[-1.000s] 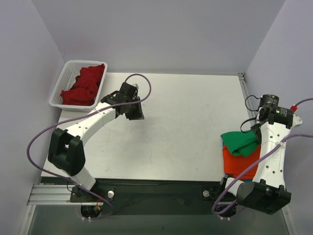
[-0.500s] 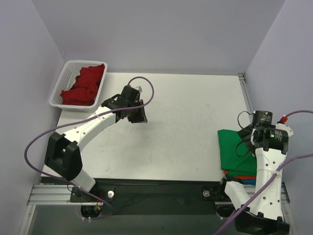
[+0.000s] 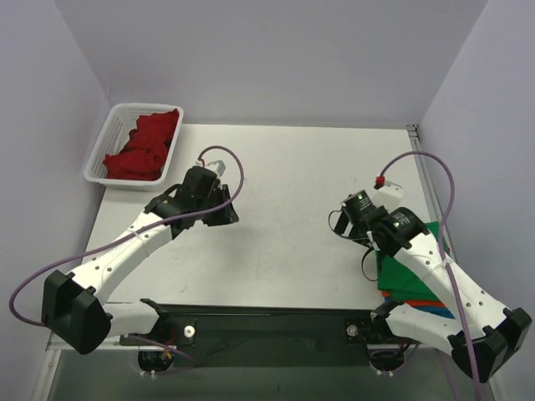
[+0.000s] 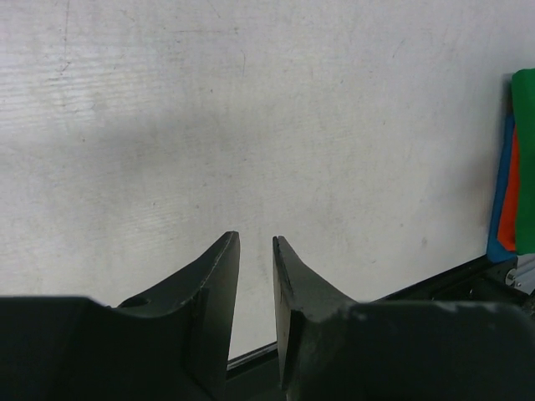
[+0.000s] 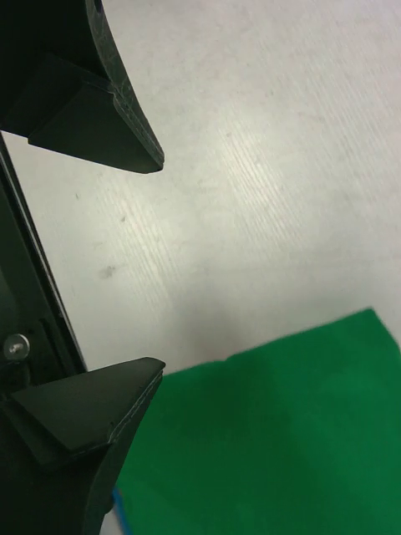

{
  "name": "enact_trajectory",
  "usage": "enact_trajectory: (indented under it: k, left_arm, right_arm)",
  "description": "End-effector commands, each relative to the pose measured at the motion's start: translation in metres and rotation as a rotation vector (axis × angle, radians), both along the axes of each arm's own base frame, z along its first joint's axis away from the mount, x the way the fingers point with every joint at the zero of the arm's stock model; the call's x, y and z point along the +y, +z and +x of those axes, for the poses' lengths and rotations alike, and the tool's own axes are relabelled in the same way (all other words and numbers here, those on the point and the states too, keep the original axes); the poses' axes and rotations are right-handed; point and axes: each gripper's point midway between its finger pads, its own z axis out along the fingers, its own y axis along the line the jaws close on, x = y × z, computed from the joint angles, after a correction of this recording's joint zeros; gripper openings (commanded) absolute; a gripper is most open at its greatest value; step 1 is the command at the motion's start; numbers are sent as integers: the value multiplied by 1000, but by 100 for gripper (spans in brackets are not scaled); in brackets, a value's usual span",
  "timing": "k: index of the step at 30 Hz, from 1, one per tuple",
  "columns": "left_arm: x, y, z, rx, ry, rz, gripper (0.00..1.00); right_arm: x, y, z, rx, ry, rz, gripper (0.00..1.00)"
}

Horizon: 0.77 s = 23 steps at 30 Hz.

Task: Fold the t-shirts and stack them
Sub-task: Put the neatly folded tshirt into the corner of the board with the right arm

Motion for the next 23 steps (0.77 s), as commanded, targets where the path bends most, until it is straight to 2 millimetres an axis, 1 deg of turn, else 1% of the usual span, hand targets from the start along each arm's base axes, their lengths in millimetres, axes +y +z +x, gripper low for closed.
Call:
enact_trajectory:
  k: [1, 2, 3, 4, 5, 6, 7, 8, 9, 11, 13, 14, 16, 19, 23]
  left_arm:
    - [10, 3, -8, -67, -4, 4, 34]
    - [12, 2, -12, -74, -5, 9, 34]
    - [17, 4, -16, -92, -2, 8, 34]
    - [23, -3, -20, -92, 2, 28, 34]
    - [26, -5, -23, -95, -1, 35, 34]
    - [29, -1, -27, -111, -7, 31, 34]
    - [36, -4, -29, -115, 6, 58, 34]
    - [39, -8, -32, -116, 4, 70, 34]
    - [42, -5, -34, -132, 7, 68, 35]
    - [49, -9, -38, -137, 18, 83, 35]
    - [50, -10, -41, -145, 14, 77, 35]
    - [51, -10, -44, -146, 15, 72, 35]
    - [52, -8, -47, -151, 11, 67, 35]
    - [54, -3, -50, -164, 12, 58, 36]
    - [58, 3, -53, -172, 10, 65, 36]
  right_arm:
    - [21, 8, 20, -131, 47, -42, 100]
    - [28, 7, 23, -131, 66, -60, 100]
    - [42, 6, 20, -138, 116, -66, 100]
    - [48, 4, 21, -139, 143, -79, 100]
    - [62, 7, 25, -177, 177, -53, 100]
    - [76, 2, 20, -184, 247, -59, 100]
    - [82, 1, 20, -196, 264, -48, 100]
    - [94, 4, 22, -228, 287, -12, 100]
    - [102, -6, 18, -207, 331, -2, 100]
    - [121, -11, 16, -216, 387, 48, 100]
    - [126, -24, 13, -201, 420, 51, 100]
    - [131, -24, 15, -212, 427, 70, 100]
    - [132, -32, 14, -195, 443, 61, 100]
    - [134, -35, 15, -190, 455, 60, 100]
    - [139, -30, 16, -202, 474, 72, 100]
